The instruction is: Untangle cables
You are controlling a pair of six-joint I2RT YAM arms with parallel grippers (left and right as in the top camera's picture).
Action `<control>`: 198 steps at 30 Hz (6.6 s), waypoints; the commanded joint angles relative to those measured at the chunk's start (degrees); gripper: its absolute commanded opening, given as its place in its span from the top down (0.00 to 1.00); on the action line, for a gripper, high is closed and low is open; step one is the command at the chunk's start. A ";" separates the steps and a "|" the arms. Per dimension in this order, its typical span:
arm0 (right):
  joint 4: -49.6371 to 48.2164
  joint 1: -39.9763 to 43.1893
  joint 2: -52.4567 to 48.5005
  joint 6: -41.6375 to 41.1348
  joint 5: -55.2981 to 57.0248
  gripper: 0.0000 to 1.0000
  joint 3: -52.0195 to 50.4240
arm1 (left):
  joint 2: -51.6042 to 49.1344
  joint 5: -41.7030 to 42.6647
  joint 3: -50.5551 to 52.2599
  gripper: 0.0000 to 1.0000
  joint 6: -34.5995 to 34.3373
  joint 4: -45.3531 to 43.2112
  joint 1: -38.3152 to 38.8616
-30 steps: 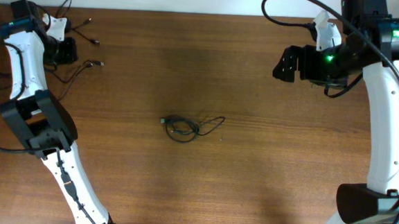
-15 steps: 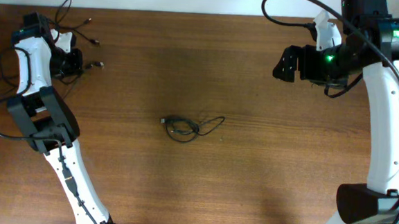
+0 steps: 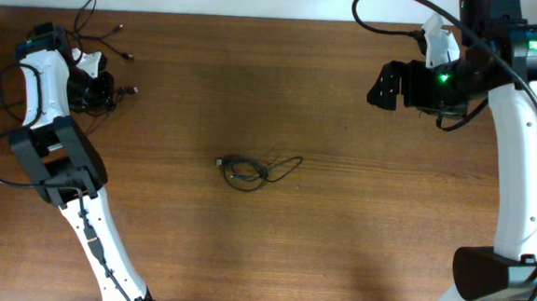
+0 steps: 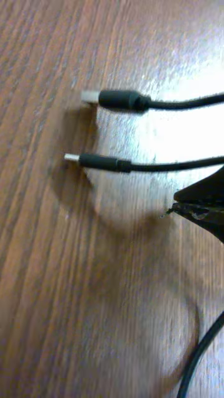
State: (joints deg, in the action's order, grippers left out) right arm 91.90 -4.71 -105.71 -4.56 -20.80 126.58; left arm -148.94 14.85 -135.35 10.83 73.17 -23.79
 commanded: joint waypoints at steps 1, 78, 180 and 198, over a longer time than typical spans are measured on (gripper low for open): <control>-0.20 -0.31 -0.11 -0.20 0.11 0.01 0.33 | 2.84 3.41 -0.48 1.00 -0.59 1.31 0.00; 0.70 -1.01 -0.11 -0.44 0.26 0.01 0.33 | 7.93 -20.65 25.81 1.00 -11.10 -38.75 -18.27; -42.75 -16.74 -3.04 -17.97 -20.83 0.96 -37.46 | 26.82 6.78 30.16 0.22 -14.21 -3.69 30.53; -38.82 -12.41 6.84 -22.08 -14.78 0.96 -35.17 | 26.82 9.77 31.06 0.41 -9.07 -5.97 44.46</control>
State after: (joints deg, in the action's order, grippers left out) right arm 52.88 -17.39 -98.74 -25.19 -34.94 90.96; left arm -121.73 23.75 -104.66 0.49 68.10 20.23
